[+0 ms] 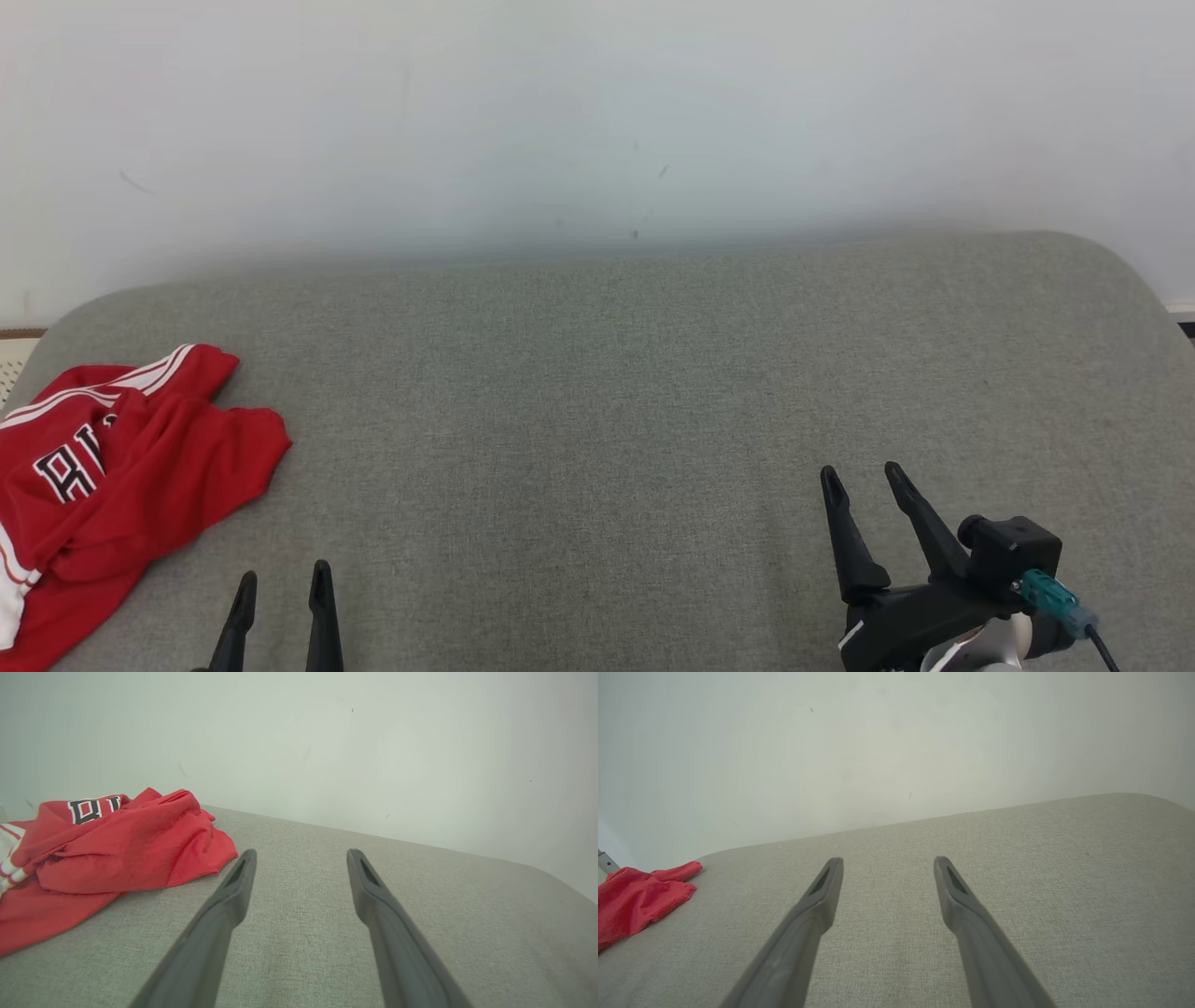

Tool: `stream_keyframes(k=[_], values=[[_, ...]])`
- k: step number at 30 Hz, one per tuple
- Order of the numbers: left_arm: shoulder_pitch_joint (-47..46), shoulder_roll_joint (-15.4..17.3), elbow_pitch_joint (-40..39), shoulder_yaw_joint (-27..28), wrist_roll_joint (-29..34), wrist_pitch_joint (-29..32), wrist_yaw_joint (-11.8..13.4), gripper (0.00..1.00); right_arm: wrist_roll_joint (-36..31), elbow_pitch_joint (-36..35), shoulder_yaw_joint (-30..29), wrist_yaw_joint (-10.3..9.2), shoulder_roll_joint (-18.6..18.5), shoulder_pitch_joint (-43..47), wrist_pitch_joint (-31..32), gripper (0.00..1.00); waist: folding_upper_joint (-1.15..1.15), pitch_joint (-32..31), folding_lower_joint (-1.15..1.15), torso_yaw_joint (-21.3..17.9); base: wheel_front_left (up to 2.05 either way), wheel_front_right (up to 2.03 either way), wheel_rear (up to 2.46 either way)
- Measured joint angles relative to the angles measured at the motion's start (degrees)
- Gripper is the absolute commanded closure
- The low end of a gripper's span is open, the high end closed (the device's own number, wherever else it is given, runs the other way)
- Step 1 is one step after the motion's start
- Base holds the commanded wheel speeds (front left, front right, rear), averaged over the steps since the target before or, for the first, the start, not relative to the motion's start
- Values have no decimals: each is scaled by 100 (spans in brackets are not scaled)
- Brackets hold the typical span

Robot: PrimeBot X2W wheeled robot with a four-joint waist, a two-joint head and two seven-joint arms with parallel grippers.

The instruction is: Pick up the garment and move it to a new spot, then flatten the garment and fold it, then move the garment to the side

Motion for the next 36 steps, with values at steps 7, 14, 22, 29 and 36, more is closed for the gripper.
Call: stream_keyframes(k=[7,14,22,29,36], values=[[39,58,-47,69,315,-1,83,0,-159,21,190,0,-32,15,-175,0,0,-38,0,-12,0,0,0],[82,66,-86,103,581,-1,136,0,29,37,256,0,-18,44,-301,0,0,-65,0,-22,0,0,0],[118,94,-160,164,923,-1,224,0,40,-7,381,0,-12,94,-478,0,0,-92,0,-29,0,0,0],[158,108,-198,212,1201,-1,254,0,44,77,390,0,-1,134,-619,0,0,-117,0,-45,0,0,0],[180,138,-223,272,1449,-1,287,0,-97,76,464,0,-14,133,-722,0,0,-140,0,-65,0,0,0]])
